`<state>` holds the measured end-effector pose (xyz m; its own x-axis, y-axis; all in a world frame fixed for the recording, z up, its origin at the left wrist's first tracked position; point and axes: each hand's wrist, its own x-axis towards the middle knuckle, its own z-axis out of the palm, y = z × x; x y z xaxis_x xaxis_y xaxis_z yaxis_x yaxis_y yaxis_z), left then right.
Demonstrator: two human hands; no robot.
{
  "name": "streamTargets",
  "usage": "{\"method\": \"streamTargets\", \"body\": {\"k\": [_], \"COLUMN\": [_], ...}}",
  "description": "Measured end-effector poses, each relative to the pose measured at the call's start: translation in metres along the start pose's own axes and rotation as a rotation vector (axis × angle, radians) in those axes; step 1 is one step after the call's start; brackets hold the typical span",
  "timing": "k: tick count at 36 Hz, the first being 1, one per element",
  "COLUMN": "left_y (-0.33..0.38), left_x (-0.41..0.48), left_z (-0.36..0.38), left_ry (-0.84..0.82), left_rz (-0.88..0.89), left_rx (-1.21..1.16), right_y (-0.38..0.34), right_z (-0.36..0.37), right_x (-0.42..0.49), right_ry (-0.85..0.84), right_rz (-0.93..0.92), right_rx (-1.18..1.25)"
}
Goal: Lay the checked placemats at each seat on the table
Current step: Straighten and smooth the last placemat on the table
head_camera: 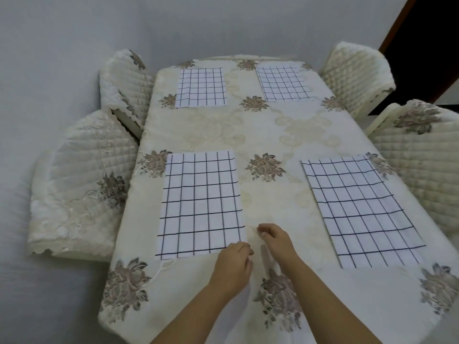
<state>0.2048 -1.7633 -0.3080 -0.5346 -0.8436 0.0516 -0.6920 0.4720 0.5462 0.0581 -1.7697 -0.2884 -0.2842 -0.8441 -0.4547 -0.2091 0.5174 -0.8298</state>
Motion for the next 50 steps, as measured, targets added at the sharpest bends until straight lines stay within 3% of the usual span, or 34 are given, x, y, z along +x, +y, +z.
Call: {"method": "streamTargets", "body": {"k": [5, 14, 20, 32, 41, 50], "left_y": [0.043, 0.121, 0.163, 0.202, 0.203, 0.193], "left_x": [0.02, 0.07, 0.098, 0.139, 0.151, 0.157], "left_z": [0.023, 0.069, 0.093, 0.119, 0.126, 0.12], "left_ry": [-0.083, -0.032, 0.026, 0.012, -0.029, -0.031], "left_rz": [-0.114, -0.531, -0.678, -0.782, -0.825, -0.837], "left_rx": [-0.037, -0.304, -0.497, -0.563, -0.444, -0.338], "right_y": [0.006, 0.027, 0.043, 0.074, 0.082, 0.074], "right_z": [-0.033, -0.129, -0.184, -0.283, -0.319, -0.322], "right_x": [0.004, 0.027, 0.042, 0.06, 0.069, 0.076], "right_ry": [-0.055, -0.066, -0.047, 0.153, 0.315, 0.316], "right_rz": [0.002, -0.022, -0.024, 0.043, 0.102, 0.271], "right_rx": [0.047, 0.096, 0.041, -0.079, -0.458, -0.548]}}
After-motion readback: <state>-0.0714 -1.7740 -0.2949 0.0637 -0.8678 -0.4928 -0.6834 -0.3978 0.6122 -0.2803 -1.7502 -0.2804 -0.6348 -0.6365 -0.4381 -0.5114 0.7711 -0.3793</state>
